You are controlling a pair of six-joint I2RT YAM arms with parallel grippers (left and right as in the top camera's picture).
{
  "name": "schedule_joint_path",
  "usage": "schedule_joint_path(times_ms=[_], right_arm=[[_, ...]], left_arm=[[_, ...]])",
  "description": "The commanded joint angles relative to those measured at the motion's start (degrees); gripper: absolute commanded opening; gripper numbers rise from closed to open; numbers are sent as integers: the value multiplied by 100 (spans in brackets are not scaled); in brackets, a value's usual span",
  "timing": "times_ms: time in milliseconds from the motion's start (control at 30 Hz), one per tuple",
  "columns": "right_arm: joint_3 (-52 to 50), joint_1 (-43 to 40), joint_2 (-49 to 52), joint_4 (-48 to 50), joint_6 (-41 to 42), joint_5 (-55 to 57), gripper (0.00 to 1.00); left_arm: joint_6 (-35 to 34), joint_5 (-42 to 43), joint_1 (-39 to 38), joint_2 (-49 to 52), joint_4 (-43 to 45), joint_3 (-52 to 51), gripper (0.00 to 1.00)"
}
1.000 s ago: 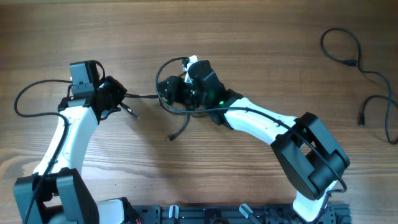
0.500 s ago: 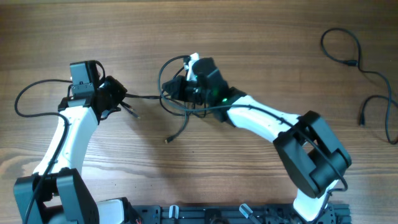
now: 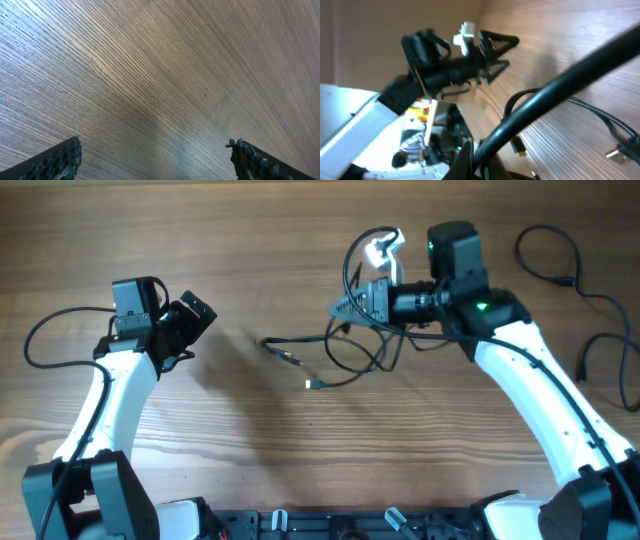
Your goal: Untangle cables
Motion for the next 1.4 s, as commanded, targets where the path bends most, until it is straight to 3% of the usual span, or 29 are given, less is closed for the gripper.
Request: schedule_joint_path(times_ms=[0, 100, 333, 600, 633, 833, 967, 1067, 1133, 1267, 1333, 1367], right_arm=[[560, 129, -118, -1296, -2232, 503, 4], [597, 155, -118, -1628, -3049, -789, 4], [592, 299, -118, -435, -3062, -3182, 4], [592, 546, -105, 798, -2166, -2865, 4], [592, 546, -85, 1106, -1812, -2828, 4], [590, 654, -83, 1663, -1484, -3254, 4], [555, 651, -72, 1659, -1416, -2920, 4], [555, 658, 17, 1655, -1220, -2590, 4], [555, 658, 151, 1665, -935, -2354, 4], [555, 656, 481, 2273, 94, -2356, 4], [555, 614, 544, 2876, 535, -2577, 4], [555, 584, 555, 3042, 649, -2636, 4]], left_arm=[[302, 245, 22, 63, 17, -48, 97], [1602, 1843, 22, 63, 345, -48, 86], [2870, 4317, 20, 66, 457, -48, 85], [3119, 5628, 15, 66, 472, -48, 81], [3119, 5700, 15, 66, 472, -48, 81], [3119, 5652, 15, 66, 479, -48, 80], [3115, 5034, 15, 66, 476, -48, 79], [2916, 4535, 15, 66, 468, -48, 91], [2929, 4557, -48, 66, 435, -48, 89], [3947, 4557, -498, 63, 400, -48, 72], [4511, 4555, -671, 63, 297, -48, 75], [4509, 4555, -669, 52, 280, -46, 82]])
